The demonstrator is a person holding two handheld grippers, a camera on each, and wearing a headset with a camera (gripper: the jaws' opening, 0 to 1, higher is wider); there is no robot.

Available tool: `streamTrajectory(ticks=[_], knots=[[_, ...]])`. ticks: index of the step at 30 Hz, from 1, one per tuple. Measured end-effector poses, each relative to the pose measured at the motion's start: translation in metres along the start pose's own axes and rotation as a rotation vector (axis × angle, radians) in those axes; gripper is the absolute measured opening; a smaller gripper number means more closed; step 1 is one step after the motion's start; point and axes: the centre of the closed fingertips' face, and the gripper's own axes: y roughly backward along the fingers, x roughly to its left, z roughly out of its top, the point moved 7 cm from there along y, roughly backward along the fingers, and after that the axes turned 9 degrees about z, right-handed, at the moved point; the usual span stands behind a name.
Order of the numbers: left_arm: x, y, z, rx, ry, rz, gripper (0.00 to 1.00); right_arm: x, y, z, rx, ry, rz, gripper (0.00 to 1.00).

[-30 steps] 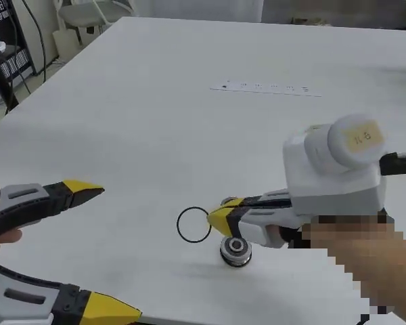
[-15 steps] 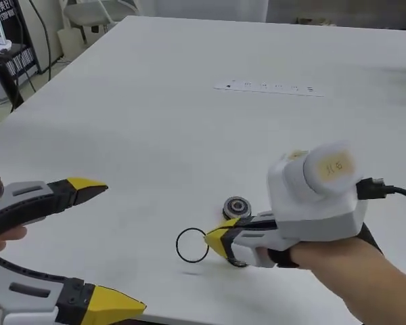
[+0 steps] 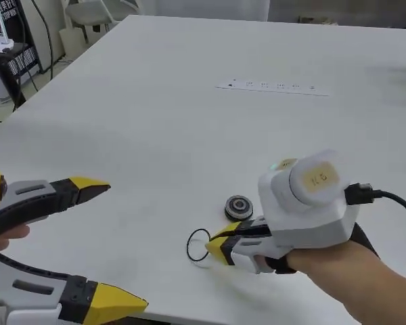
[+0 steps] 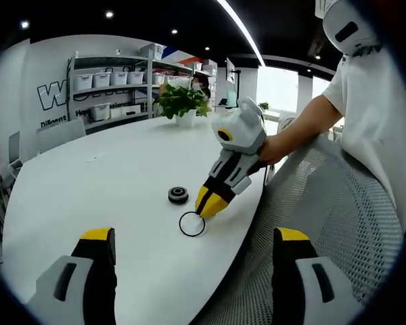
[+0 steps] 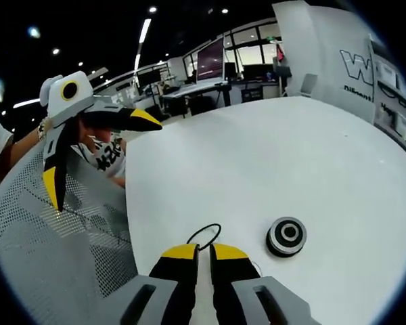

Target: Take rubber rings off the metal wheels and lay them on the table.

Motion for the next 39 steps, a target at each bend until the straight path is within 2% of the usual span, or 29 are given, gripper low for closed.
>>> streamTrajectory(ticks=[5, 9, 13, 27, 39], knots=[[0.0, 0.0, 0.0, -0.002, 0.002, 0.001, 0.95, -0.003, 0.004, 0.002, -0.007, -0.007, -0.01, 0.05], [0.001, 0.0, -0.001, 0.001, 0.005, 0.002, 0.95, -0.005, 0.007, 0.002, -0.013, -0.04, -0.011, 0.07], [0.001, 0.0, -0.001, 0.005, 0.0, 0.0, 0.95, -0.007, 0.01, 0.005, -0.02, -0.03, -0.027, 0.07], [0.0, 0.0, -0.001, 0.002, 0.004, -0.005, 0.95, -0.02, 0.039, 0.023, -0.121, -0.009, -0.089, 0.12], [-0.001, 0.0, 0.0, -0.002, 0.003, -0.017, 0.95, -0.026, 0.059, 0.025, -0.166, 0.03, -0.093, 0.15]])
